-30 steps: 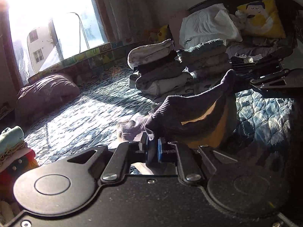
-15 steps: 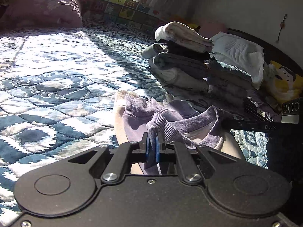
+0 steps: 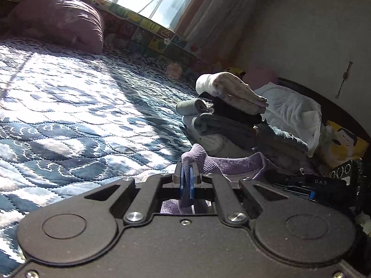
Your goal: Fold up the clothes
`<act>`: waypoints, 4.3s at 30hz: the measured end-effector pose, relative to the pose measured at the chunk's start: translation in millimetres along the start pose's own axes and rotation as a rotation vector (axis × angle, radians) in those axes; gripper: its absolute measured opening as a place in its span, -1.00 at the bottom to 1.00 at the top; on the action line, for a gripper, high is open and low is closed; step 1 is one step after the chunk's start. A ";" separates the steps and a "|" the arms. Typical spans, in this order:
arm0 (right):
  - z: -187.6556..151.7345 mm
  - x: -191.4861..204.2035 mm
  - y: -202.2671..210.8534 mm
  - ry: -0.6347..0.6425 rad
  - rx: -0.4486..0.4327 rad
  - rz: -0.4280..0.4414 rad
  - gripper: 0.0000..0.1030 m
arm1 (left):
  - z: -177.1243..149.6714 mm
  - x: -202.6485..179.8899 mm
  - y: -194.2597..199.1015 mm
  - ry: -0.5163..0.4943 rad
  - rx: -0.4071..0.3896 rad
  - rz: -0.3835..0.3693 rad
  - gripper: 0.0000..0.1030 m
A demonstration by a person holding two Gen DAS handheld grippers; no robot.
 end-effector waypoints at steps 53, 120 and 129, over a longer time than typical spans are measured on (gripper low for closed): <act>-33.1 18.7 -65.6 0.404 0.187 -0.201 -0.17 | -36.6 -10.6 -63.7 -0.309 0.188 0.177 -0.20; -62.7 36.3 4.3 -0.131 0.082 0.001 -0.61 | -60.0 9.1 33.7 0.550 0.067 0.020 -0.70; -44.3 116.5 -13.6 -0.142 0.084 0.207 -0.61 | -44.8 19.5 152.8 0.679 -0.138 0.030 -0.70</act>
Point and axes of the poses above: each gripper's, at about its wrist camera, not at the fingertips, and y roughly against the way its jaws point, x to its left, z to its top, the point moved 3 cm from there along -y, roughly the way its jaws point, and after that the axes turned 7 degrees about y, right-handed, at the moved point
